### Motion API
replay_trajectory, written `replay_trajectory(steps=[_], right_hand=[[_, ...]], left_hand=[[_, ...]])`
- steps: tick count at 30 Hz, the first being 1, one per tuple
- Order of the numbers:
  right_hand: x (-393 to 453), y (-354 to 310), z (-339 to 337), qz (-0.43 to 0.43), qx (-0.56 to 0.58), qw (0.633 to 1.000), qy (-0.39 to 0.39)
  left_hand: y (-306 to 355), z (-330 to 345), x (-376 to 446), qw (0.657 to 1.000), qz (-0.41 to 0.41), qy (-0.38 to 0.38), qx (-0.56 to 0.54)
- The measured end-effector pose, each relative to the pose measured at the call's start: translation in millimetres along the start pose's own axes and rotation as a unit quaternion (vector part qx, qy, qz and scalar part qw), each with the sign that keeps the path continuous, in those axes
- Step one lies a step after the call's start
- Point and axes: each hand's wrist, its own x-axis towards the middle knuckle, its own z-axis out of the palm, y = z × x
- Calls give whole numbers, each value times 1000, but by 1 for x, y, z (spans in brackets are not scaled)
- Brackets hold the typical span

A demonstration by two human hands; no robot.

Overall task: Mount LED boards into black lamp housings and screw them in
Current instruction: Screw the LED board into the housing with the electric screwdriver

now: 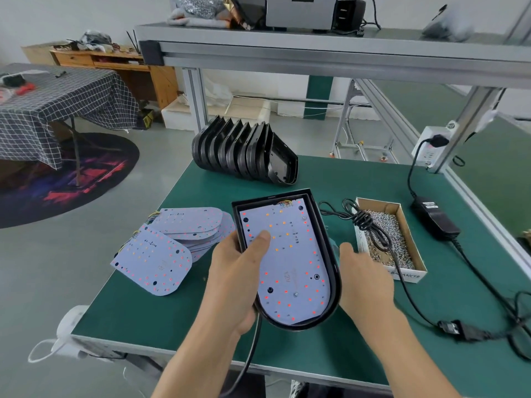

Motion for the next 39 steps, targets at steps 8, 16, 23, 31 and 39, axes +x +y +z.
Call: replay_trajectory(steps=[8,16,23,31,39], right_hand=[[-5,4,-2,-19,-43,999,11],[-17,10,-20,-62,375,890,251],[-27,-13,-49,-247,376,839,306],[-24,-24,-51,-208,268,887,312],[-25,-28,-50,-195,262,893,309]], left_hand=[[3,0,-5,1000,3,-11,-1],[2,-1,-5,1000,4,-4,1],[1,3,-8,1000,22,-4,2],[-2,5,-11,999,32,8,16],[-3,7,-13,996,65,28,45]])
